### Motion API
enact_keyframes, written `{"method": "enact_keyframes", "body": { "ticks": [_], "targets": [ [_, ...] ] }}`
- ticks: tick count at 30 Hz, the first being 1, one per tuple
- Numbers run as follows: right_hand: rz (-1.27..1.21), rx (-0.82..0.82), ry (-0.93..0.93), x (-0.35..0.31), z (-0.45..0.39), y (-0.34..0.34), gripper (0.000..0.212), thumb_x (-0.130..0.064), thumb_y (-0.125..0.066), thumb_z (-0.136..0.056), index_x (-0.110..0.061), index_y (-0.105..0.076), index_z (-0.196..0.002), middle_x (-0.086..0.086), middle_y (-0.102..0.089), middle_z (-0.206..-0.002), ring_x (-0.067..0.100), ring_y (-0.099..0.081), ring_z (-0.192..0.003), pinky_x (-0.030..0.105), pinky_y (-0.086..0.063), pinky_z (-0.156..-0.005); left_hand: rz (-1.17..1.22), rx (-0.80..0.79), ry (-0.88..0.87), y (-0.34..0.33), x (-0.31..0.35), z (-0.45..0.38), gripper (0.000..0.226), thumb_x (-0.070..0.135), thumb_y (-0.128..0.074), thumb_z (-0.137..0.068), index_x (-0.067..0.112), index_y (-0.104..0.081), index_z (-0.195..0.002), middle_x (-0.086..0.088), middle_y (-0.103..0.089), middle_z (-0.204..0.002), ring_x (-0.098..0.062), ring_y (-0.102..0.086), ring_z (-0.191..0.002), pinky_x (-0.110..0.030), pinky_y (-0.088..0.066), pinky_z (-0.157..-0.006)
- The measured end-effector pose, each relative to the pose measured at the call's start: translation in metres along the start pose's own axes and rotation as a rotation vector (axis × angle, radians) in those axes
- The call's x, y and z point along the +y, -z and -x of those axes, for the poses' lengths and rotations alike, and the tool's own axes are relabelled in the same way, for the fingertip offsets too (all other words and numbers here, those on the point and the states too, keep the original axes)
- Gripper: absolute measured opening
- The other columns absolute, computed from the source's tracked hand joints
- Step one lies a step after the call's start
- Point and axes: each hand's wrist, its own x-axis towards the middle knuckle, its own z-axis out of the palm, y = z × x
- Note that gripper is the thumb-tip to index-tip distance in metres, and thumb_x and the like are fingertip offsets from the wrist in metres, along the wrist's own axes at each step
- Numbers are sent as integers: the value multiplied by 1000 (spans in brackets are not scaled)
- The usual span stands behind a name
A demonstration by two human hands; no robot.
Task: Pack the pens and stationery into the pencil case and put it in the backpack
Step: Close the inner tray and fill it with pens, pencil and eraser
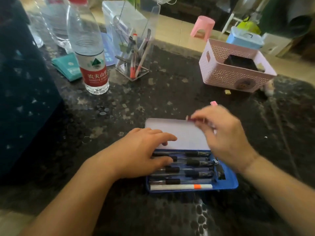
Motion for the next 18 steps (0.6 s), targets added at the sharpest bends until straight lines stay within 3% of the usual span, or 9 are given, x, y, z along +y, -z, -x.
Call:
{"method": "enact_keyframes", "body": {
  "ticks": [3,7,9,12,15,18],
  "targets": [
    [-43,-157,-3,-42,56,5,17,-21,-56,-90,-19,-69,-101,-5,-65,-96,9,-59,-92,27,-50,-84,-62,9,5,0,0,0,50,53,-55,-92,47,-40,-139,25,-55,-124,3,-42,-115,-29,-33,-106],
    [52,-199,26,-57,82,-4,14,-23,-64,-86,-17,-74,-95,-2,-68,-91,14,-62,-81,35,-55,-69,-90,1,1,-2,1,-1,49,52,-55,-92,47,-41,-139,25,-55,-124,2,-43,-117,-30,-33,-107],
    [47,-217,32,-53,83,-5,14,-26,-67,-85,-20,-73,-95,-5,-68,-92,13,-61,-82,33,-54,-70,-90,7,0,-3,-1,-1,49,54,-54,-91,48,-40,-138,27,-54,-123,5,-41,-116,-28,-31,-108],
    [33,-160,12,-32,69,4,17,-38,-62,-89,-26,-69,-97,-10,-66,-95,8,-58,-87,28,-49,-76,-88,22,-11,-4,-4,-1,49,56,-53,-91,49,-40,-138,29,-52,-125,9,-40,-117,-25,-27,-109],
    [98,-29,-137,18,32,15,13,-23,-64,-89,-20,-68,-101,-3,-67,-100,16,-60,-94,34,-49,-84,-78,28,-27,-4,-5,-2,49,58,-51,-91,51,-38,-138,32,-50,-124,14,-36,-115,-19,-24,-107],
    [216,-204,-448,76,-11,14,42,-10,-64,-88,-17,-57,-128,4,-54,-132,23,-49,-123,37,-39,-106,-64,26,-35,-4,-6,-1,47,55,-53,-92,49,-41,-138,31,-49,-126,14,-35,-116,-10,-21,-102]
  ]
}}
